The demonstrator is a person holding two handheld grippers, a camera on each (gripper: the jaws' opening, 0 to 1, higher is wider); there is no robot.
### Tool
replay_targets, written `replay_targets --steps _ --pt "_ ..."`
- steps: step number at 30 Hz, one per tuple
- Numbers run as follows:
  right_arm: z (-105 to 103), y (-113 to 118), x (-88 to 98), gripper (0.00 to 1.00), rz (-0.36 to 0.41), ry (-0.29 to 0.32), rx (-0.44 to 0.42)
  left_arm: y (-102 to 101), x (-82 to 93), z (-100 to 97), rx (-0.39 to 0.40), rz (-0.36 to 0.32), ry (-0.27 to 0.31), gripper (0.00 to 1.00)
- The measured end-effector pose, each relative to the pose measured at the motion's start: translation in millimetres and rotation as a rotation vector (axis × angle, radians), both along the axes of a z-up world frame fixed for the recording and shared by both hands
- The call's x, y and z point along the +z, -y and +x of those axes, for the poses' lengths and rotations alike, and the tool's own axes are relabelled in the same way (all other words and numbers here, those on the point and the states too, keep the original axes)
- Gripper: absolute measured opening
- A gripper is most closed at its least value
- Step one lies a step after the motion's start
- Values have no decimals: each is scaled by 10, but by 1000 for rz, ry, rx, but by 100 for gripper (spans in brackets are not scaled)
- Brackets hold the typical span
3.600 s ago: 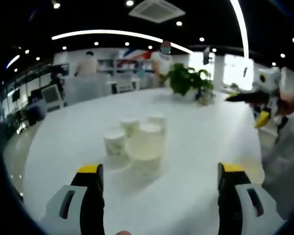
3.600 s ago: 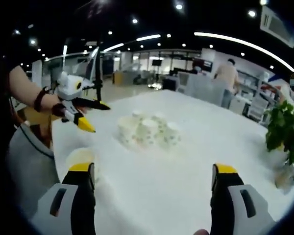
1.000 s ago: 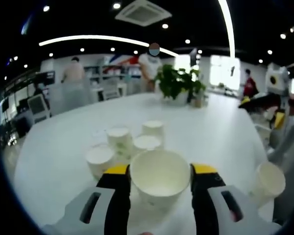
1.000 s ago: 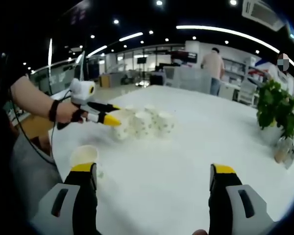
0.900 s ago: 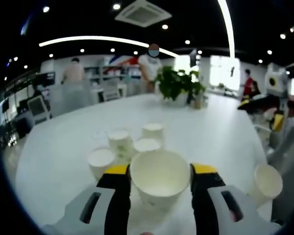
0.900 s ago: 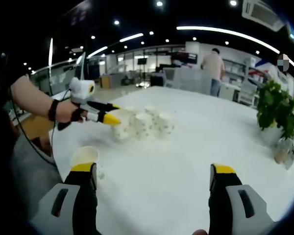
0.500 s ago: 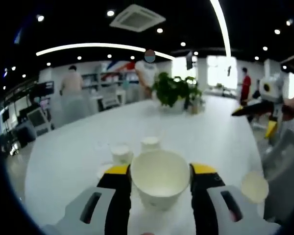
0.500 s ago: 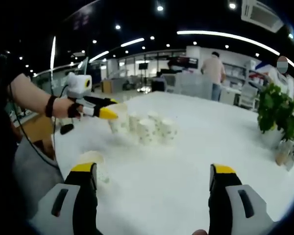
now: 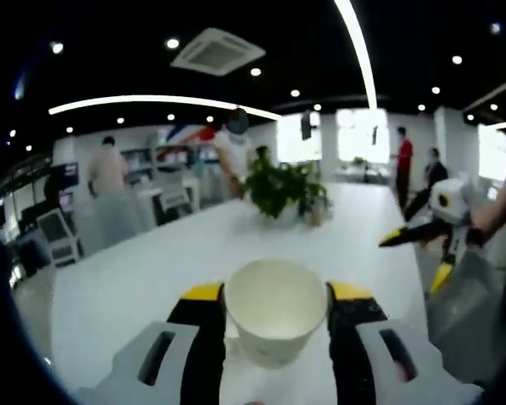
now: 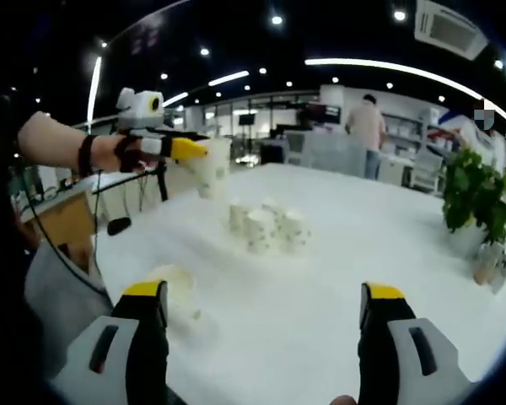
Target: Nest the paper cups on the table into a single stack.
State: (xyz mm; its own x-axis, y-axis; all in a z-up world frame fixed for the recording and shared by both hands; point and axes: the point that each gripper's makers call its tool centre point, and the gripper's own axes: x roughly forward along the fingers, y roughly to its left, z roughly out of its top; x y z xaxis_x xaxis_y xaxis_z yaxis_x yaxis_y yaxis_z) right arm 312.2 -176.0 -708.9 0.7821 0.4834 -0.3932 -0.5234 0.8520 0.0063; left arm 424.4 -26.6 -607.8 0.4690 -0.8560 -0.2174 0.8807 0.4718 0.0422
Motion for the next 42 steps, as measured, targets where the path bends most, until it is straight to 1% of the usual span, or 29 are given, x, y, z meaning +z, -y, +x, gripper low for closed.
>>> replay_targets --steps 1,2,3,4,6,8,11,12,15,18,19,20,25,32,37,42 --pt "-5 -10 3 92 -1 3 0 24 43 -18 -13 12 7 46" --pt "-10 -20 6 92 2 5 -1 62 128 -41 -25 12 21 46" --pt "-17 -31 5 92 4 5 -1 79 175 -58 -34 13 30 45" --pt "-23 -39 5 92 3 6 -1 98 235 -87 -45 1 28 45" --pt "-34 -52 12 92 1 10 0 119 299 -132 -57 -2 27 45" --pt "-40 -59 18 92 2 13 -1 150 392 -228 -83 -22 14 45" --pt "-50 -68 18 92 -2 16 -1 160 427 -307 -95 -20 14 44" --pt "-53 -65 12 92 -3 16 -3 169 455 -367 -104 -28 15 44" --pt "-54 -51 -7 92 -5 13 -9 170 442 -449 -109 -37 9 44" --pt "-46 -29 -17 91 -6 15 -19 168 370 -521 -115 -21 12 44" --pt "-43 -27 -24 91 -5 14 -21 166 340 -549 -117 -31 -9 44" --pt "-37 -21 -43 91 -5 10 -21 163 323 -561 -114 -36 -18 44" --pt "-11 -22 -66 91 -8 5 -24 184 241 -661 -125 -52 -30 44" --pt "32 -54 -87 91 -19 -1 -17 207 196 -730 -131 -75 -57 44" --pt "42 -45 -84 90 -38 -2 -14 229 107 -789 -144 -72 -75 44" --pt "42 -7 -105 90 -35 -6 -27 222 4 -841 -151 -74 -89 43"
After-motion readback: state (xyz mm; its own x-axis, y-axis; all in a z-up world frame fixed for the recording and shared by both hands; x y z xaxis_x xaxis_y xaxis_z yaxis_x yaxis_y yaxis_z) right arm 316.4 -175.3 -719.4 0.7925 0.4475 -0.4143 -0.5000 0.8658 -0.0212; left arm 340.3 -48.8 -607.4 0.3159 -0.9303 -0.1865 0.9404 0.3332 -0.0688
